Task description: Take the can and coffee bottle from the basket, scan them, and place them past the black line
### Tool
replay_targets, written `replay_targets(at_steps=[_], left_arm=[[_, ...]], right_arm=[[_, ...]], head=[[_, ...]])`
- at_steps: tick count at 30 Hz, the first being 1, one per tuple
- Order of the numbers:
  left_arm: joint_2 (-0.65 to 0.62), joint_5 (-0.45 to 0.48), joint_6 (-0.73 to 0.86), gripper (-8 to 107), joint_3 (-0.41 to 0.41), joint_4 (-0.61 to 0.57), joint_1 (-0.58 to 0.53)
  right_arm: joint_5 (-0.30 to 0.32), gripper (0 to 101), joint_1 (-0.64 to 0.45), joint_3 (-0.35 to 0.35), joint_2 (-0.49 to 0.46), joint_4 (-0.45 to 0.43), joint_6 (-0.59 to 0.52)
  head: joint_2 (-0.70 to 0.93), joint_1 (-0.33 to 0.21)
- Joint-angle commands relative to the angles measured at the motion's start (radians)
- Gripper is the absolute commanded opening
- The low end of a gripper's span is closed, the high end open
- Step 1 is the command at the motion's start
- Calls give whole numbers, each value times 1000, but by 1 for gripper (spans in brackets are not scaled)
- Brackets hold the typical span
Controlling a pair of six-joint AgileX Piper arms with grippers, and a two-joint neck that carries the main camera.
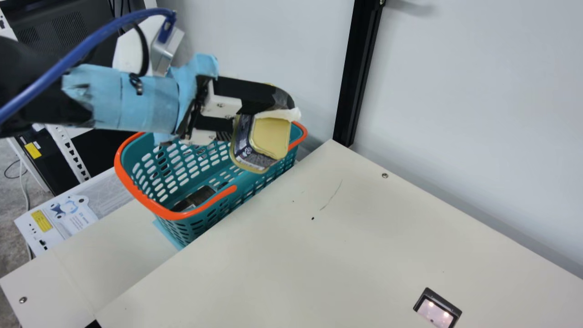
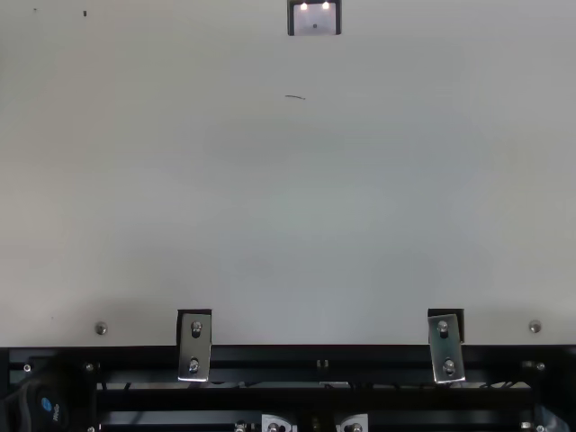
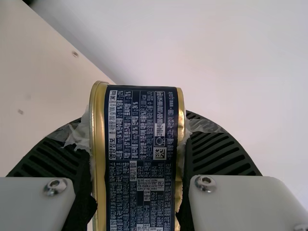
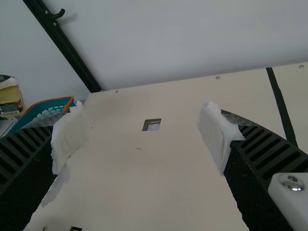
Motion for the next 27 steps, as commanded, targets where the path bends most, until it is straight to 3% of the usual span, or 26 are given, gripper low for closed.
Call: replay_targets(at_steps=[1, 6, 18, 27], left_arm=[[-29, 68, -84, 10, 15, -64, 11], [-77, 161, -191, 10, 62, -163, 25], [-160, 161, -438, 10, 190, -370, -103], [-177, 132, -567, 10, 230, -455, -184]], right_arm=[[0, 101, 0, 0, 0, 0, 0], [0, 101, 0, 0, 0, 0, 0], [0, 101, 0, 0, 0, 0, 0], [0, 101, 0, 0, 0, 0, 0]], head=[[14, -27], [14, -27], [14, -27], [14, -27]])
